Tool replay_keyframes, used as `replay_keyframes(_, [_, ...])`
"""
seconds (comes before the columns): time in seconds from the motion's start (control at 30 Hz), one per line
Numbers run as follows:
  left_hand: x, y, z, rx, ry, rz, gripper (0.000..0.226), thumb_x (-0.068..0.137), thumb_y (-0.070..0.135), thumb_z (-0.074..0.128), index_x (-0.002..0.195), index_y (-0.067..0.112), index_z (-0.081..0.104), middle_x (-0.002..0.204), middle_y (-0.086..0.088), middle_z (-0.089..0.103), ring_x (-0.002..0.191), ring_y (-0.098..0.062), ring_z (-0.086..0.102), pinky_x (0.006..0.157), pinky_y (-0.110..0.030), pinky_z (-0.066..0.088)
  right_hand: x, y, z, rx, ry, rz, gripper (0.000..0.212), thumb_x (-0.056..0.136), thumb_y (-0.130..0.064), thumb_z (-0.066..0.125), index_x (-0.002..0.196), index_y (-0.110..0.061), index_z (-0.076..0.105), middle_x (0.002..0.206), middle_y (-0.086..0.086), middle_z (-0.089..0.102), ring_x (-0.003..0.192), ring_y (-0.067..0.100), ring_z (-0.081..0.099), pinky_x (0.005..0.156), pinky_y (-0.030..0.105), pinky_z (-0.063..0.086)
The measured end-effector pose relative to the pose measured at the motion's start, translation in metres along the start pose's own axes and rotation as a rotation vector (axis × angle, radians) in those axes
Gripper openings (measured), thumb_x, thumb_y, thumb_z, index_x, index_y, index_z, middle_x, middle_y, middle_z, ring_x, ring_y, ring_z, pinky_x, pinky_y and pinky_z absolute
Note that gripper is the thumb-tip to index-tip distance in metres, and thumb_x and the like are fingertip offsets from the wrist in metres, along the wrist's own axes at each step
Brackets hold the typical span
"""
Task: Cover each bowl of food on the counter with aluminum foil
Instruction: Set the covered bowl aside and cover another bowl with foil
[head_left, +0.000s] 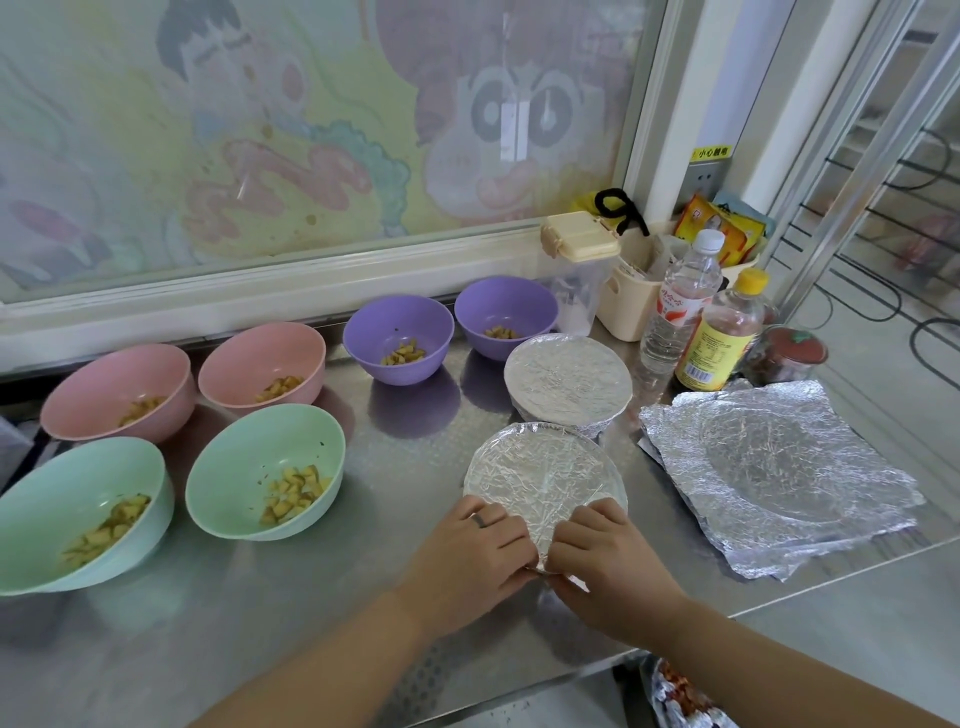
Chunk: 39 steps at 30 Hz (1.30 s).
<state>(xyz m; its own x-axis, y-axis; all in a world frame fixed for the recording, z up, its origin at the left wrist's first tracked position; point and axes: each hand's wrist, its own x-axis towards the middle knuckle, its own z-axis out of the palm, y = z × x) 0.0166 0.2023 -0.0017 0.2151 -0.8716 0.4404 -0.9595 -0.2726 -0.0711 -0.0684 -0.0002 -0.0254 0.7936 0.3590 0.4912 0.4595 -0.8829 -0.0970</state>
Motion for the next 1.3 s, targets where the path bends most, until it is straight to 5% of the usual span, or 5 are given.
replay_keyframes(0.47, [-0.003,-0.005,0.001,0.028,-0.014,0.014,0.017,0.093,0.037,0.061,0.082,0.025,0.061,0.084,0.009,0.058,0.076,-0.015,0.051,0.075,-0.027,0.038,0.008,-0.016,0.003,-0.1,0.101,0.065,0.033,0.098,-0.04,0.054,0.069,-0.025,0.054,0.069,-0.01,0.051,0.068,0.019,0.049,0.073,0.033,0.037])
replay_keyframes(0.73, [-0.024,-0.025,-0.007,0.006,0.018,-0.115,0.012,0.087,0.035,0.061,0.096,0.028,0.057,0.1,0.009,0.062,0.085,-0.015,0.057,0.083,-0.026,0.039,0.002,0.01,-0.023,-0.018,-0.154,0.014,0.024,0.084,-0.052,0.068,0.098,-0.033,0.069,0.093,-0.015,0.061,0.086,0.012,0.055,0.083,0.03,0.04])
replay_keyframes(1.0, [-0.023,-0.005,-0.004,0.004,0.019,-0.108,0.013,0.089,0.038,0.063,0.092,0.026,0.06,0.098,0.008,0.059,0.084,-0.015,0.054,0.078,-0.03,0.043,0.004,-0.003,-0.007,0.021,-0.145,0.032,0.004,0.082,-0.03,0.07,0.084,-0.03,0.066,0.083,-0.013,0.058,0.076,0.013,0.053,0.076,0.029,0.039])
replay_keyframes(1.3, [-0.014,-0.002,0.002,-0.027,-0.01,-0.128,0.015,0.089,0.04,0.063,0.084,0.026,0.061,0.089,0.012,0.058,0.082,-0.016,0.053,0.078,-0.032,0.042,0.008,-0.015,0.004,-0.024,-0.064,0.102,0.02,0.077,-0.035,0.078,0.074,-0.027,0.06,0.075,-0.012,0.053,0.07,0.015,0.049,0.072,0.031,0.036])
